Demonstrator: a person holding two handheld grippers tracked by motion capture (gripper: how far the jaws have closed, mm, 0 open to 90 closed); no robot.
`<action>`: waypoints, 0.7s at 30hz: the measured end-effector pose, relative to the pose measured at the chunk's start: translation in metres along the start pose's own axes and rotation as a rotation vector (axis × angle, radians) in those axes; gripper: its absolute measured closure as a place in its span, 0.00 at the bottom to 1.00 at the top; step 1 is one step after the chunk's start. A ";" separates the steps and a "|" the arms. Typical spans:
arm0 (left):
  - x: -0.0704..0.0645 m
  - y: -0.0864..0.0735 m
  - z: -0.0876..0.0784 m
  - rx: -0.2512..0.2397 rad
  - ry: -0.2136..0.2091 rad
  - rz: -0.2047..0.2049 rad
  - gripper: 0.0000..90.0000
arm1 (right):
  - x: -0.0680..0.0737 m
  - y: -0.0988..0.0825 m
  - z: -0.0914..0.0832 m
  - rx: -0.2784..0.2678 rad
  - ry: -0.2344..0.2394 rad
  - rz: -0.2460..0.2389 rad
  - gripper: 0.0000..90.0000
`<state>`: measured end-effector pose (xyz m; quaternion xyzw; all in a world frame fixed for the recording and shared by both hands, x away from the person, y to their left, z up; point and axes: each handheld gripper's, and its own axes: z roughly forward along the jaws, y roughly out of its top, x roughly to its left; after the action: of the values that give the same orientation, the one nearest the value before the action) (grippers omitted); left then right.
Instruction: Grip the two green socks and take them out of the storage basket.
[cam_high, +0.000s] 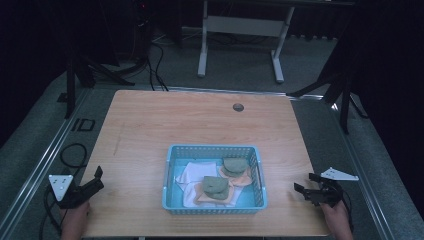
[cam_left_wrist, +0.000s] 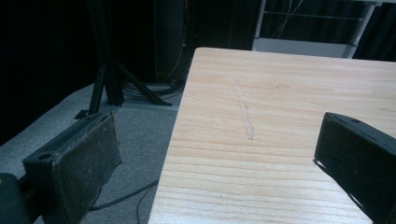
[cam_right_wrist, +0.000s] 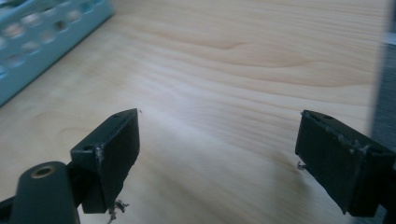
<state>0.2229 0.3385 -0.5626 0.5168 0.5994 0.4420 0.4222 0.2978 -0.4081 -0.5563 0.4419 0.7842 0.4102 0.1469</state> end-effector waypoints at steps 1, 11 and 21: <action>0.000 0.000 0.000 0.002 0.000 0.000 0.01 | 0.001 0.001 0.000 0.007 0.018 -0.012 0.15; 0.000 0.000 0.000 0.005 0.002 0.004 0.01 | 0.014 0.020 0.001 0.154 0.201 -0.219 0.15; 0.000 0.000 0.000 0.005 0.000 0.003 0.01 | 0.030 0.055 -0.007 0.261 0.285 -0.286 0.15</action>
<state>0.2233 0.3384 -0.5626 0.5185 0.5998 0.4411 0.4205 0.3085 -0.3721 -0.5054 0.2795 0.8979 0.3385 0.0330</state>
